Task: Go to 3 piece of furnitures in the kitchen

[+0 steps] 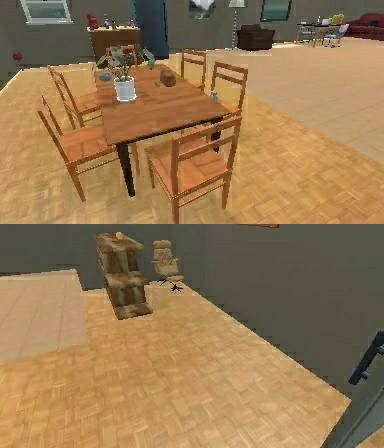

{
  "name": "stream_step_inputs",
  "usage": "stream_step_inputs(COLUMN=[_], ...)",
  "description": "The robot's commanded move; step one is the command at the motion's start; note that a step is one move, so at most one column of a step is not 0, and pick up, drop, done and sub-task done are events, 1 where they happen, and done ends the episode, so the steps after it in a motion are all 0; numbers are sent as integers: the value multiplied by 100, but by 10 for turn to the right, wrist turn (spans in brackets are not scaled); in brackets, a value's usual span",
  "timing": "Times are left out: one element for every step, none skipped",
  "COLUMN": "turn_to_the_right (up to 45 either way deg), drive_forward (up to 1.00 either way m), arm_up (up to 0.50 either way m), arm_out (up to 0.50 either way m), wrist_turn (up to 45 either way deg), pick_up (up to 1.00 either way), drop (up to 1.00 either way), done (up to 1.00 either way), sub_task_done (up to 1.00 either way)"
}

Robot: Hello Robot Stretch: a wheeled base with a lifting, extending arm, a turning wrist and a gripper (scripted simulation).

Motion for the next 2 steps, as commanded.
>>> stream_step_inputs(turn_to_the_right=[-450, 0], drive_forward=[0, 35], arm_up=[0, 0], arm_out=[0, 0], wrist_turn=[0, 0], pick_up=[0, 0], drop=[0, 0], done=[0, 0], sub_task_done=[0, 0])
